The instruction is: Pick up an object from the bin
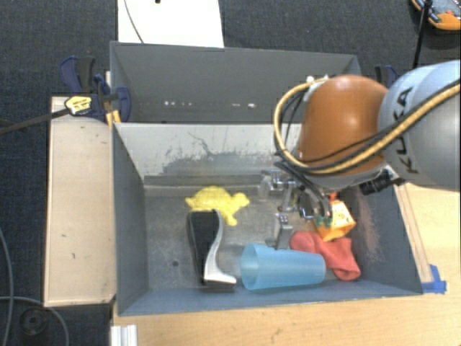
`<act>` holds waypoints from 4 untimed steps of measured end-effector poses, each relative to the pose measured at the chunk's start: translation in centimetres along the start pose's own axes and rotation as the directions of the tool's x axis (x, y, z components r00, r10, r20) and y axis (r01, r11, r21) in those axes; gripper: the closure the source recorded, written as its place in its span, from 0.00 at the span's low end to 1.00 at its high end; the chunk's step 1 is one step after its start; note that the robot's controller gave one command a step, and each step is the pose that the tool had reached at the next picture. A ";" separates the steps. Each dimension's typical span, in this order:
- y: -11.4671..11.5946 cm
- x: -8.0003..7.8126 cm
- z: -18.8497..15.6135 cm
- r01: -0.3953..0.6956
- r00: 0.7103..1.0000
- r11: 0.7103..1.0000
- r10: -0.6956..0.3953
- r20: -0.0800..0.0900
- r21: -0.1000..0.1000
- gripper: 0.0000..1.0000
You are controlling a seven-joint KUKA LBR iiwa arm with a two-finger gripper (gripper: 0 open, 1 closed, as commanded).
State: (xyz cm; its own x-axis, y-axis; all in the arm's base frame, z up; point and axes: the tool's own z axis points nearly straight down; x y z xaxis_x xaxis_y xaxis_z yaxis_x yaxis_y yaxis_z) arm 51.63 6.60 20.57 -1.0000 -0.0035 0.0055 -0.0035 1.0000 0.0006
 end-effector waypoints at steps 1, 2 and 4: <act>0.0 -0.2 -0.4 -0.002 1.000 1.000 0.002 0.008 0.000 0.00; -3.2 -0.5 4.1 0.070 0.997 0.998 -0.070 0.014 0.000 0.00; -8.1 -1.6 5.3 -0.070 0.998 0.998 0.070 0.000 0.000 0.00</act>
Offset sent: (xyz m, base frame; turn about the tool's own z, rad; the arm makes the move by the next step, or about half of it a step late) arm 0.0043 -0.0564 -0.0755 -0.1136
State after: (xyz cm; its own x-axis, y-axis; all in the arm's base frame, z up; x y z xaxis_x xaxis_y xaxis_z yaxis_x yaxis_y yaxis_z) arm 53.25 -1.49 15.30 -0.9978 0.0663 0.0051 0.0663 0.9978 -0.0002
